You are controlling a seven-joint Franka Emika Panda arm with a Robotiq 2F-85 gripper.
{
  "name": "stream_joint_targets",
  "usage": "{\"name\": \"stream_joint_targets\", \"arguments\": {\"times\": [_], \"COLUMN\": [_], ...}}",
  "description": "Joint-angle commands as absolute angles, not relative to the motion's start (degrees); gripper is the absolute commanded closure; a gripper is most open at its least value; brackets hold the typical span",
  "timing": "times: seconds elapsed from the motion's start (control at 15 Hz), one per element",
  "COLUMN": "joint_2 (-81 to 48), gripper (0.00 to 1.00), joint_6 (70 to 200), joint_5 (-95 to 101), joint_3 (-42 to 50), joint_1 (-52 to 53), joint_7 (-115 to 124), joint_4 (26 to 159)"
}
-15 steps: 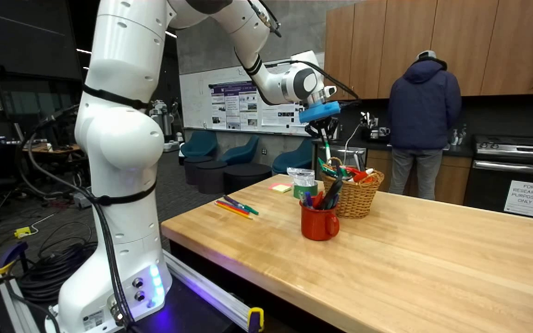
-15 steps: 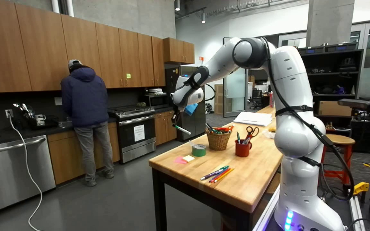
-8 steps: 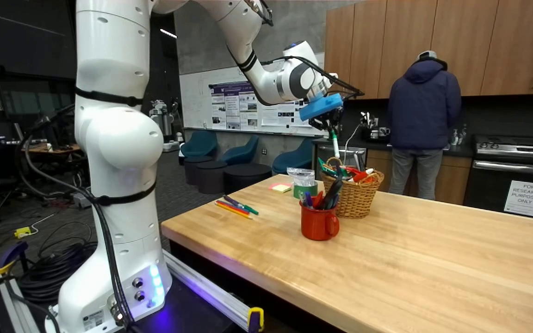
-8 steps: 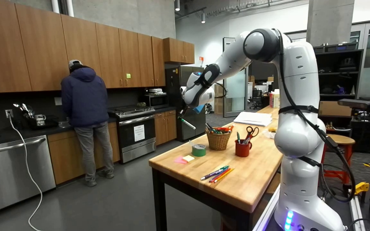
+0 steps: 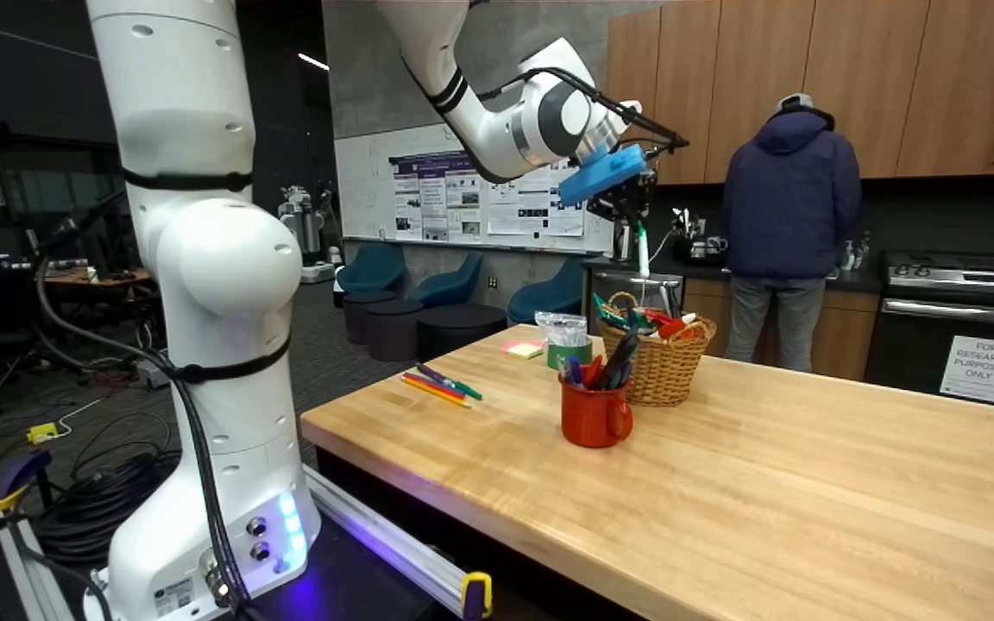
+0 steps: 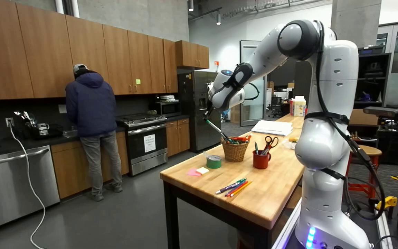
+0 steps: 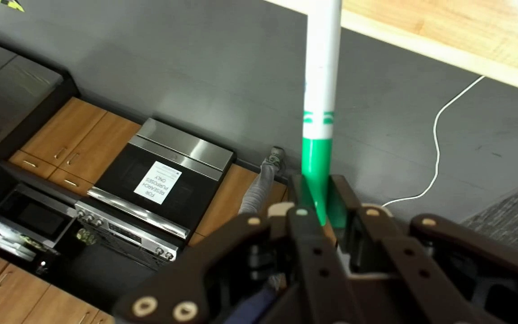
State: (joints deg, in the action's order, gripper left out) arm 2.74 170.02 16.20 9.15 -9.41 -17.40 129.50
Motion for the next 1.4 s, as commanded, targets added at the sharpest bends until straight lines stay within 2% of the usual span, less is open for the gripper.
{"name": "stream_joint_targets", "arguments": {"times": [0.0, 1.33], "joint_2": [8.28, 18.15], "gripper": [0.96, 0.96], "joint_6": [169.55, 170.28], "joint_5": [17.82, 16.20], "joint_3": [9.24, 11.05], "joint_1": [-10.19, -12.71], "joint_7": [-14.65, -15.57], "joint_4": [134.78, 148.77]}}
